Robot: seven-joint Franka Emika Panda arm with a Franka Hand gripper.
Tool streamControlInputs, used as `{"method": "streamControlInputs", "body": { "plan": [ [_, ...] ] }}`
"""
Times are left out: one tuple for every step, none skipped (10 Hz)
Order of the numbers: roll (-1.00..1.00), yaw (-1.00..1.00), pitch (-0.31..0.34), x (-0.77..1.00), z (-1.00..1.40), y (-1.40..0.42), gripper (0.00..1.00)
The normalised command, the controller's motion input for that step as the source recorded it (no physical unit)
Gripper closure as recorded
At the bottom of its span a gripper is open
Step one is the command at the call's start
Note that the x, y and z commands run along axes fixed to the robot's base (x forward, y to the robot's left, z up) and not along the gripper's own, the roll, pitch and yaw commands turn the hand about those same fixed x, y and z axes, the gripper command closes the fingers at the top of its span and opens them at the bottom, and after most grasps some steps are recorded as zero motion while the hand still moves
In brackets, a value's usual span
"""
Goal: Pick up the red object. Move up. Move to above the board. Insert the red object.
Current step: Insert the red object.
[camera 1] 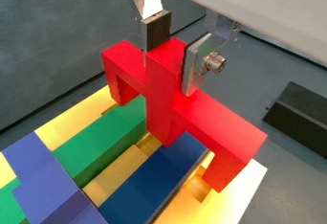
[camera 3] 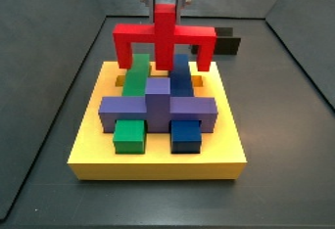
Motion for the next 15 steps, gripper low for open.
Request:
{"method": "streamControlInputs", "body": {
  "plan": [
    [-0.01,0.0,-0.067,0.0,-0.19,0.0,1.0],
    [-0.02,0.0,-0.069,-0.05,-0.02,0.0,1.0],
    [-0.02,0.0,-0.02,0.0,0.0,0.0,1.0],
    [-0.04,0.0,-0.05,-0.17,0.09,0.0,1.0],
    [-0.07,0.02,-0.091,-0.16,0.13,0.0,1.0],
    [-0.04,0.02,-0.09,-0.06,0.05,0.0,1.0],
    [-0.04,0.0,-0.086,-0.12,0.07,0.0,1.0],
    [-0.02,0.0,-0.111,-0.11,0.0,0.0,1.0],
    [0.0,0.0,-0.129,-0.14,-0.03,-0.04,1.0],
    [0.0,0.04,-0.146,0.0,-0.1,-0.12,1.0],
    [0.0,0.03,-0.137,-0.05,-0.17,-0.12,1.0],
    [0.0,0.03,-0.139,0.0,-0.16,-0.13,1.0],
    [0.0,0.02,-0.134,0.01,-0.17,-0.1,1.0],
    [0.0,0.01,-0.114,0.0,-0.18,0.0,1.0],
    [0.0,0.0,-0.076,0.0,-0.19,0.03,1.0]
  ]
}}
